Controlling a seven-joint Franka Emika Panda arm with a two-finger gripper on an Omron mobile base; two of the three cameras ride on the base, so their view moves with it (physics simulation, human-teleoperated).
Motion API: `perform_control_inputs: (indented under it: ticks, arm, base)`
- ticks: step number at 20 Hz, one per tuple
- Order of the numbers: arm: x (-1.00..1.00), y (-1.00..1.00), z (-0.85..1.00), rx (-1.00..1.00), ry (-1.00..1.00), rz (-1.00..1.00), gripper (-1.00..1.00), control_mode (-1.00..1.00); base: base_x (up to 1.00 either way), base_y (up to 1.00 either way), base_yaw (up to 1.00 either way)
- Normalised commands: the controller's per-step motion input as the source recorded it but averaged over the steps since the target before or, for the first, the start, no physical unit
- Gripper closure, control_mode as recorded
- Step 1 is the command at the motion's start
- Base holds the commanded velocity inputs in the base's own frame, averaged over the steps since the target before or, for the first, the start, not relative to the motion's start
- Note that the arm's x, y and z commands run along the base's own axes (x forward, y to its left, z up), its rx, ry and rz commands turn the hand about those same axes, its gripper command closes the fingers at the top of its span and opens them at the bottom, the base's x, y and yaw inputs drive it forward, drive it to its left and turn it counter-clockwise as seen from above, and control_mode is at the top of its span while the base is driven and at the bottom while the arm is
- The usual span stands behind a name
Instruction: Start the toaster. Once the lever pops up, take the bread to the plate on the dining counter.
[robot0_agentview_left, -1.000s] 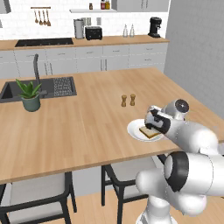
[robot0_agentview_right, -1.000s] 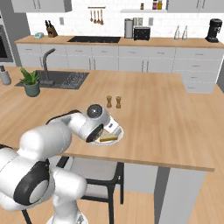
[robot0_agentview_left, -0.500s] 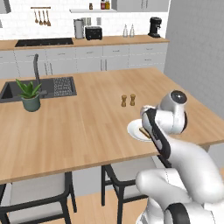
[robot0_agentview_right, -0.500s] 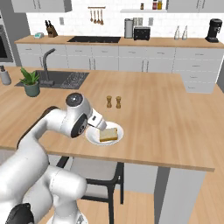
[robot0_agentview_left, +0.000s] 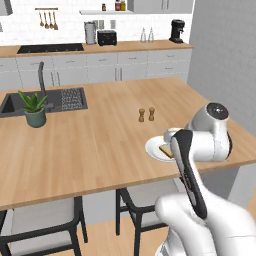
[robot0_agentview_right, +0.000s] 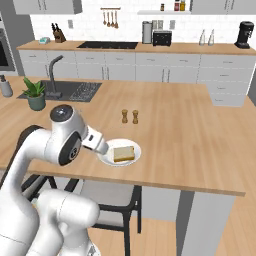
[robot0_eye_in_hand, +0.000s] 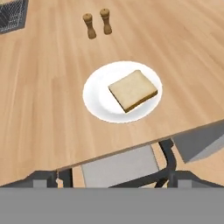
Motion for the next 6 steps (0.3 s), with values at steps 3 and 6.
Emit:
perform_control_inputs:
  ticks: [3,6]
  arm:
    - [-0.97,0.30,0.34,-0.11,0.00,0.00,-1.00,-1.00]
    - [-0.86,0.18,0.48,-0.09,0.00,0.00,-1.00,-1.00]
  base:
    - [0.00,0.00,0.00]
    - [0.00,0.00,0.00]
